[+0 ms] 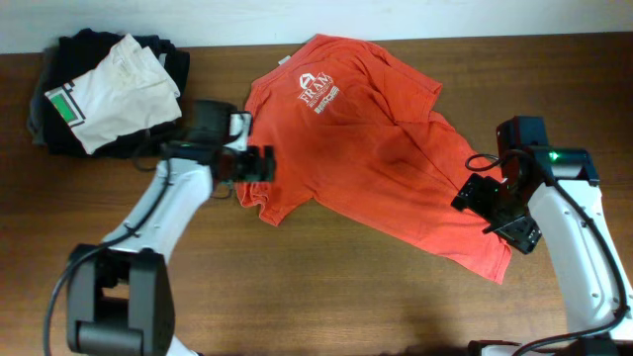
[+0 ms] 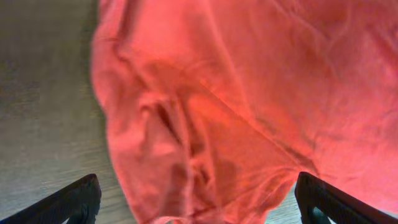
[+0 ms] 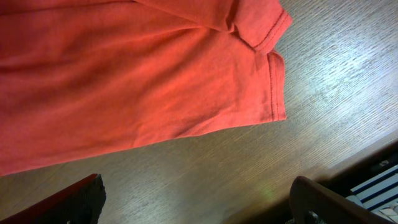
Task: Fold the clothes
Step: 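Grasp the T-shirt's left sleeve edge with the left gripper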
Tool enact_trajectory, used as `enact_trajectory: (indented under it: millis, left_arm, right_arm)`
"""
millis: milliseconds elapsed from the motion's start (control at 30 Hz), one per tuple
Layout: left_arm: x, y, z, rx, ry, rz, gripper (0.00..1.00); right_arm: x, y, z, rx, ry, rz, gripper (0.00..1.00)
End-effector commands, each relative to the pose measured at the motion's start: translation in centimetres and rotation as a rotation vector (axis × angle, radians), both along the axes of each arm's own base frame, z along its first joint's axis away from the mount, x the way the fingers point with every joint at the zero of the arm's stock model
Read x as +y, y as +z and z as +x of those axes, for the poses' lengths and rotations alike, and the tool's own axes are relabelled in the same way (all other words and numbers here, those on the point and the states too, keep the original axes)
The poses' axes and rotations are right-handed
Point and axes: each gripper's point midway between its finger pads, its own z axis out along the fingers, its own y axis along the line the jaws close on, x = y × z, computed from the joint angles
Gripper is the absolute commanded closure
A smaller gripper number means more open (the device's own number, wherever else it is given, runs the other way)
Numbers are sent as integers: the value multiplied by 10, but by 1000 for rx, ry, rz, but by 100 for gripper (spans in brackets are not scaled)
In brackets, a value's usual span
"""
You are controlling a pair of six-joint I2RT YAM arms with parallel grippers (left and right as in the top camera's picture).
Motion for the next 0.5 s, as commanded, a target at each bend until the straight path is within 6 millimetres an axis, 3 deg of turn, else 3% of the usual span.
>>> enact_trajectory:
  millis: [0, 167, 467]
  left_arm:
    - [1, 20, 19, -99, 4, 184, 1]
    - [10, 15, 21, -68, 74, 167, 1]
    - [14, -46, 11, 92, 62, 187, 1]
  right_arm:
    - [-4, 0, 0, 1, -17, -16, 1]
    - [-4, 0, 0, 1, -17, -16, 2]
    - [-4, 0, 0, 1, -18, -16, 2]
